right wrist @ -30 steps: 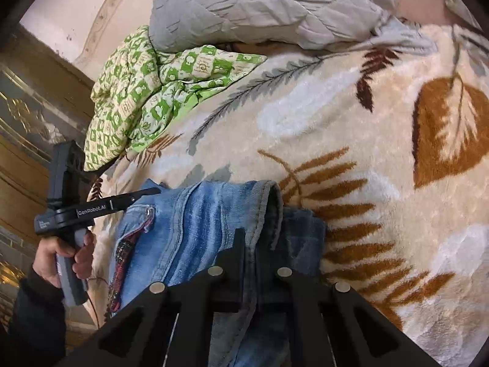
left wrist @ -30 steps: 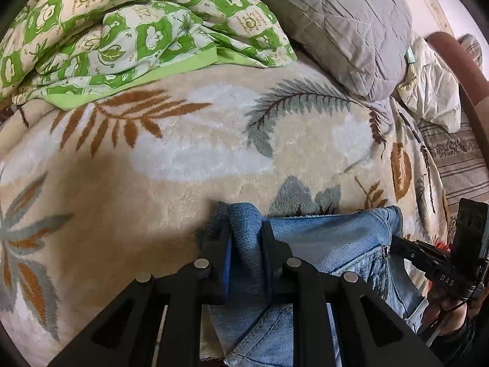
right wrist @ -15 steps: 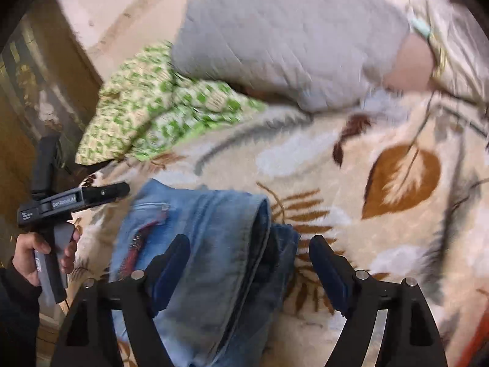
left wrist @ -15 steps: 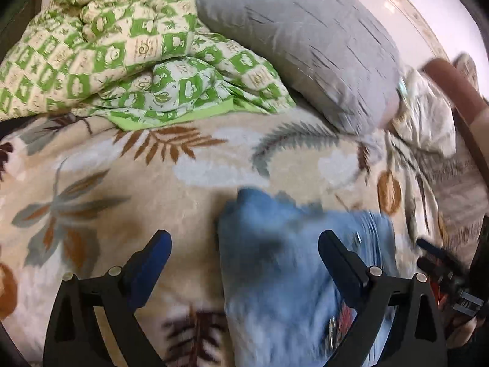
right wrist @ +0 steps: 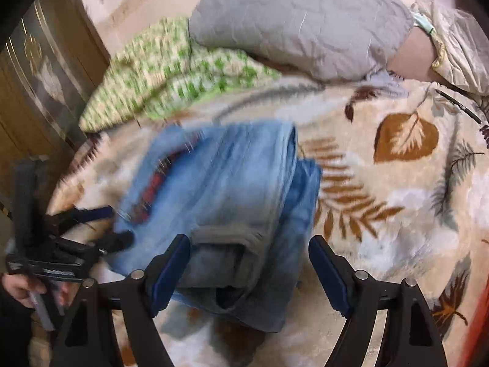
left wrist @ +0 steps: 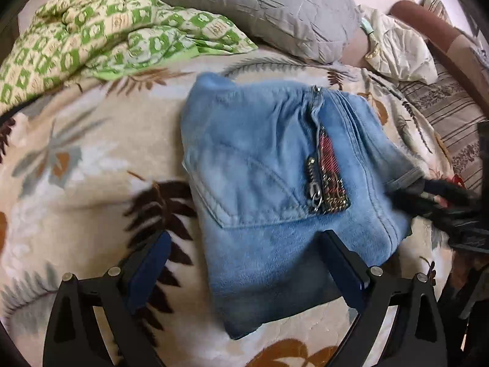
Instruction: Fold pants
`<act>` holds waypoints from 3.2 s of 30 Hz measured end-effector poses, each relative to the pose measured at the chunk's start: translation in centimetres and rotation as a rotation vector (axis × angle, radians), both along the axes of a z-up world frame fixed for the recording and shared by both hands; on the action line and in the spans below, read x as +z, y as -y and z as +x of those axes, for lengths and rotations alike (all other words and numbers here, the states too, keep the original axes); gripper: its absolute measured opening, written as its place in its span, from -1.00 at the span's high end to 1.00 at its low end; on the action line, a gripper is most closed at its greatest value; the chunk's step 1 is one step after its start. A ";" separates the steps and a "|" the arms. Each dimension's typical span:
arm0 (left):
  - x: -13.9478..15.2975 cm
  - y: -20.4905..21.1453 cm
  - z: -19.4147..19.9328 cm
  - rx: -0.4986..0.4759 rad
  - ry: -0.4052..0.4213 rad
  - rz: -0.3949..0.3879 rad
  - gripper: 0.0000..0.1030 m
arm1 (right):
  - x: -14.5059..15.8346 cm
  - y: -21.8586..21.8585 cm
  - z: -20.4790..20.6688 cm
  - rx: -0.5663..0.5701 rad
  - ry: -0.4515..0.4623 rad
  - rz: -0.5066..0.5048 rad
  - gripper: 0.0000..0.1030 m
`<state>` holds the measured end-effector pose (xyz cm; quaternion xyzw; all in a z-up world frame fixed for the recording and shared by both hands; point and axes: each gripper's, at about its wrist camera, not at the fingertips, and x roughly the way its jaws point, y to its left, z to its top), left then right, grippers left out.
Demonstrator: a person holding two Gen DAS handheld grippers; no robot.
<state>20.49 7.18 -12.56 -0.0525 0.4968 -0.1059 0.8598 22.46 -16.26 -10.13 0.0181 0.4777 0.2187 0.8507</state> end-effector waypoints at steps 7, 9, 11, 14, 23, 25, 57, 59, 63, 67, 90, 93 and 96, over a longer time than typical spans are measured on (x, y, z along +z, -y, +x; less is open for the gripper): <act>-1.3 -0.3 0.0 -0.047 -0.034 -0.085 -0.48 | -2.6 -0.4 -0.8 0.002 0.026 -0.046 -0.31; -1.5 -0.2 -0.1 -0.052 -0.030 -0.077 -0.48 | -2.7 -0.5 -0.8 0.000 0.031 -0.057 -0.31; -1.6 -0.1 -0.1 -0.051 -0.028 -0.079 -0.48 | -2.8 -0.3 -0.8 -0.001 0.032 -0.054 -0.31; -1.7 -0.1 -0.2 -0.052 -0.024 -0.078 -0.48 | -2.9 -0.1 -0.8 -0.003 0.029 -0.047 -0.31; -1.0 -0.1 -0.2 0.009 0.001 -0.013 -0.93 | -3.2 -0.1 -0.4 -0.026 0.020 -0.016 -0.59; 0.9 -0.3 -0.9 0.058 0.029 0.039 -0.93 | -2.7 0.9 0.2 -0.040 -0.029 0.017 -0.77; 15.5 6.0 -18.7 0.303 0.528 0.153 -1.00 | 15.1 8.3 -20.9 -0.399 0.459 -0.114 -1.00; 14.0 6.5 -18.9 0.285 0.488 0.158 -1.00 | 13.2 8.2 -21.1 -0.388 0.417 -0.120 -1.00; 11.0 7.5 -19.7 0.260 0.412 0.175 -1.00 | 10.0 8.0 -21.6 -0.383 0.337 -0.109 -1.00; 8.9 7.6 -20.4 0.238 0.343 0.155 -1.00 | 7.8 7.3 -22.6 -0.373 0.303 -0.130 -1.00; 8.0 7.4 -19.9 0.208 0.298 0.173 -1.00 | 5.9 6.4 -22.2 -0.336 0.256 -0.167 -1.00; 8.0 7.4 -19.9 0.207 0.296 0.175 -1.00 | 6.0 6.4 -22.2 -0.332 0.258 -0.166 -1.00; 8.0 7.5 -19.9 0.209 0.297 0.173 -1.00 | 6.0 6.3 -22.2 -0.333 0.257 -0.168 -1.00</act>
